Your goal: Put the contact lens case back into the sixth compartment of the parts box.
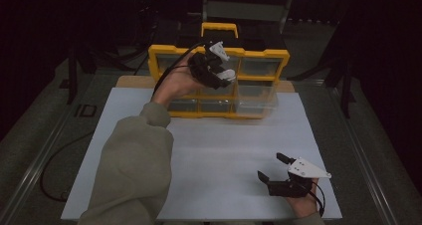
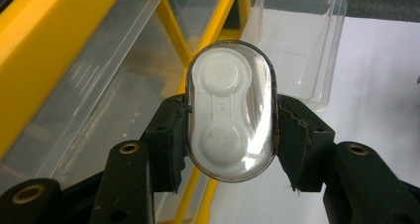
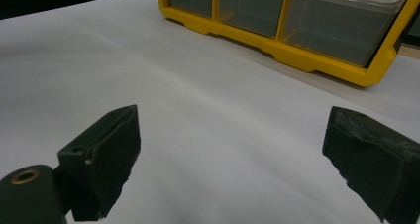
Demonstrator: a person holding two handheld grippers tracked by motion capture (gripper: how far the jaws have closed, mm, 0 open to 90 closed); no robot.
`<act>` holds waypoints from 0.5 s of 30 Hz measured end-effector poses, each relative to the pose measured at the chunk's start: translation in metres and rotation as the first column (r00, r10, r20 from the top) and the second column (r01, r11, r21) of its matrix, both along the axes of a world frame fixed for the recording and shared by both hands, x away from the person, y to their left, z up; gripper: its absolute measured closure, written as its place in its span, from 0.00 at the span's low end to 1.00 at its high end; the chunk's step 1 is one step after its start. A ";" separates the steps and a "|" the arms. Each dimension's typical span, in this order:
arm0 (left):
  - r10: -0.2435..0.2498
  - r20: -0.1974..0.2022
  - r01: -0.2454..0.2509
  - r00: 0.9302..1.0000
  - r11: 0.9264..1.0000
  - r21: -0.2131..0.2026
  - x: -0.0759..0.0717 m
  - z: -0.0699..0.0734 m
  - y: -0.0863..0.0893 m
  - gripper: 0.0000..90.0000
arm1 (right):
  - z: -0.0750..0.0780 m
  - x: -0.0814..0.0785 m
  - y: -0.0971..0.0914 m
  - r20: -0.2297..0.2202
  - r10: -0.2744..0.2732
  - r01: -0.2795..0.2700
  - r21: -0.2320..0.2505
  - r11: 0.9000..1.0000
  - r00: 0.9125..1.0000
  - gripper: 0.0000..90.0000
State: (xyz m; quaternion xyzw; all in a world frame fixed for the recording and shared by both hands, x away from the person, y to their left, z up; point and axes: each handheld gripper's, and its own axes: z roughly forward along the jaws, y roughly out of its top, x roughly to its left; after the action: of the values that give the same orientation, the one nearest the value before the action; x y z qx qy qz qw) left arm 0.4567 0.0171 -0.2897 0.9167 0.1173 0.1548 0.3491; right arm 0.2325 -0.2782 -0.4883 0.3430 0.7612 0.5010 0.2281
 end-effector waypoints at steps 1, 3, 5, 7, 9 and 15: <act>0.000 -0.003 0.000 1.000 1.000 0.000 0.000 0.000 -0.001 0.55 | 0.000 0.000 0.000 -0.001 -0.004 0.004 0.002 1.000 1.000 0.09; -0.001 0.000 0.001 1.000 1.000 0.001 0.000 0.000 -0.002 0.55 | 0.000 0.000 0.000 -0.004 -0.006 0.006 0.004 1.000 1.000 0.09; -0.002 0.001 0.002 1.000 1.000 -0.001 0.000 -0.001 -0.003 0.55 | 0.000 0.000 0.000 -0.002 0.001 -0.001 0.002 1.000 1.000 0.09; -0.003 -0.002 0.003 1.000 1.000 -0.001 0.000 -0.002 -0.005 0.55 | 0.000 0.000 0.001 0.000 0.002 -0.002 0.001 1.000 1.000 0.09; -0.007 -0.002 0.007 1.000 1.000 -0.004 0.000 -0.002 -0.008 0.55 | -0.001 0.000 0.001 -0.003 -0.003 0.003 0.003 1.000 1.000 0.09; -0.011 -0.001 0.011 1.000 1.000 -0.006 0.000 -0.003 -0.016 0.55 | -0.001 0.000 0.001 -0.003 -0.002 0.002 0.002 1.000 1.000 0.09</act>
State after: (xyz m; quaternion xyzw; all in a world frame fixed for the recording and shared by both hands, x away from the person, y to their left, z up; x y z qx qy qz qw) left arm 0.4567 0.0016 -0.2927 0.9164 0.1129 0.1522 0.3527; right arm 0.2327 -0.2775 -0.4888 0.3448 0.7606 0.5010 0.2271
